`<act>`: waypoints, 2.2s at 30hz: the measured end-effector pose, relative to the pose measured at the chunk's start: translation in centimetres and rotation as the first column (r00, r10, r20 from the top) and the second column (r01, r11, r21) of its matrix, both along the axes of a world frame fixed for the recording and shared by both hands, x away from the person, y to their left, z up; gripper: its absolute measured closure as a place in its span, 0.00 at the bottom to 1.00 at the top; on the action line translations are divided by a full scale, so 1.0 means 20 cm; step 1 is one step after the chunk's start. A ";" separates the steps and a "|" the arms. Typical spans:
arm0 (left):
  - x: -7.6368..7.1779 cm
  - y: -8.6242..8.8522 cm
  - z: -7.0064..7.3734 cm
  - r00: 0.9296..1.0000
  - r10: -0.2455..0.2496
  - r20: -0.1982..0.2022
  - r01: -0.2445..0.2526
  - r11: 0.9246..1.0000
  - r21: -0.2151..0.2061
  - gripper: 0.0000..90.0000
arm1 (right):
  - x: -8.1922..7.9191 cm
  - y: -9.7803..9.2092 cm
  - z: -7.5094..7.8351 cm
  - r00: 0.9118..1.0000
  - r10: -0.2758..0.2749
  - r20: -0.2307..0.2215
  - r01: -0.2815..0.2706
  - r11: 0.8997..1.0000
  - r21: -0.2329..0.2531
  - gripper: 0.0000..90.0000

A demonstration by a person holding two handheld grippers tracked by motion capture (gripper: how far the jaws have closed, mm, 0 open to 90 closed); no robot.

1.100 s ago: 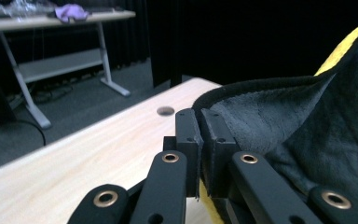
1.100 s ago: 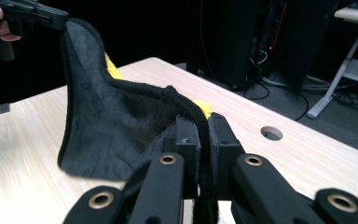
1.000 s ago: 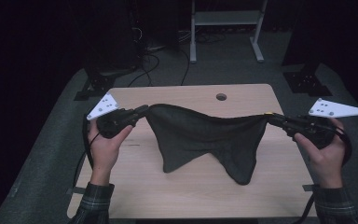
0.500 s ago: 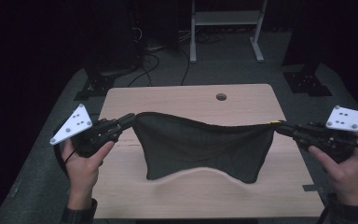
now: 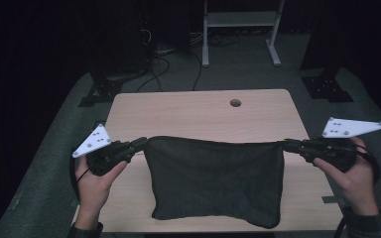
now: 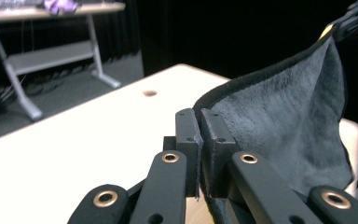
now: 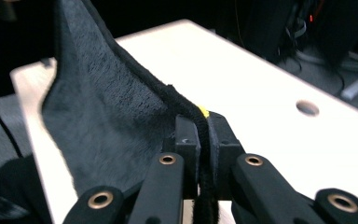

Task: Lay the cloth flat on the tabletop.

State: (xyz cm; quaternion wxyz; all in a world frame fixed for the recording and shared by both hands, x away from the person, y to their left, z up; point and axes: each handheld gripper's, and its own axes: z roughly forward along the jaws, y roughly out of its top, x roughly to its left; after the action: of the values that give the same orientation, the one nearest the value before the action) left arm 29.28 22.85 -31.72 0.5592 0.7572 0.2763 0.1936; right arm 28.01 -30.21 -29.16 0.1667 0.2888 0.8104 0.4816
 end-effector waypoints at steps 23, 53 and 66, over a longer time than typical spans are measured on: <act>0.37 -0.05 -0.28 0.990 0.118 -0.082 -0.111 0.990 0.085 0.95 | 0.49 0.05 -0.38 0.986 -0.101 -0.134 0.102 0.995 0.003 0.93; 0.76 -0.06 -0.60 0.944 0.246 -0.221 -0.221 0.966 0.133 0.95 | 0.87 0.15 -0.68 0.954 -0.235 -0.188 0.215 0.969 -0.123 0.87; 0.84 -0.09 -0.61 0.927 0.292 -0.236 -0.262 0.953 0.153 0.68 | 0.91 0.09 -0.71 0.941 -0.296 -0.164 0.283 0.954 -0.103 0.57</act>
State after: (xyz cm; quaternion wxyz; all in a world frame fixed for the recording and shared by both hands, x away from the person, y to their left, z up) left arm 46.17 21.03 -43.86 0.4401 0.7609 0.4383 0.1876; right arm 46.24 -28.38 -43.38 0.1738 0.4400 0.7889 0.3923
